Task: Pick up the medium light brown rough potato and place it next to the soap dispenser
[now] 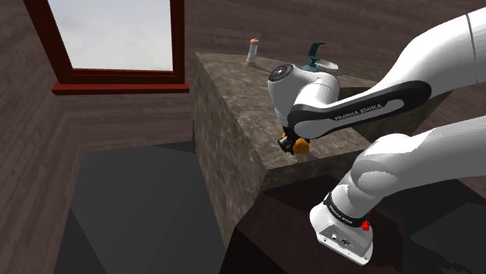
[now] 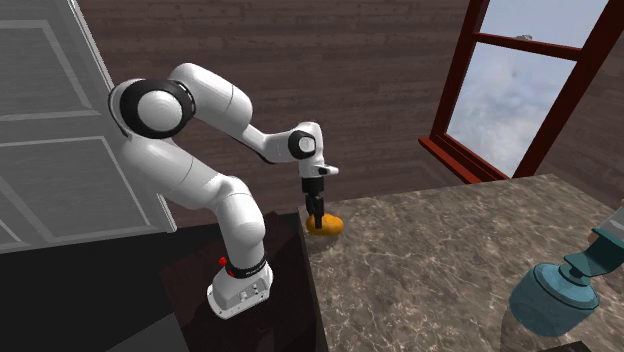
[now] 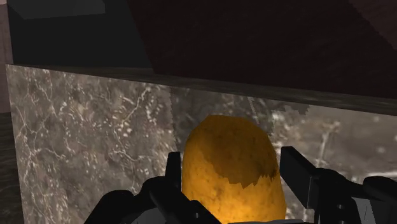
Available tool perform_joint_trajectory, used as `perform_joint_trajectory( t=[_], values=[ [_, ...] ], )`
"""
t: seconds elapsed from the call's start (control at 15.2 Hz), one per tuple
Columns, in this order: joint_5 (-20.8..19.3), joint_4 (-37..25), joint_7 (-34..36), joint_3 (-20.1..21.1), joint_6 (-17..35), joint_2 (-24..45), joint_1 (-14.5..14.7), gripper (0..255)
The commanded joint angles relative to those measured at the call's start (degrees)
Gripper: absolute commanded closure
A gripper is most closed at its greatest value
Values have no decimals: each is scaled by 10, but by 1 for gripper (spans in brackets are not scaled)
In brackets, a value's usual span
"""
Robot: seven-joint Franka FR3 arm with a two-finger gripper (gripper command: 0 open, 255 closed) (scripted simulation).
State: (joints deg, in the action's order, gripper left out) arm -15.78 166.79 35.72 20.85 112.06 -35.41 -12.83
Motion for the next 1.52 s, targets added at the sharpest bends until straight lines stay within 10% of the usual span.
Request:
perform_joint_trajectory(
  t=[0.0, 1.45],
  values=[
    [3, -7, -8, -3, -17, -12, 3, 255],
    [6, -122, -94, -32, -206, -105, 11, 255]
  ],
)
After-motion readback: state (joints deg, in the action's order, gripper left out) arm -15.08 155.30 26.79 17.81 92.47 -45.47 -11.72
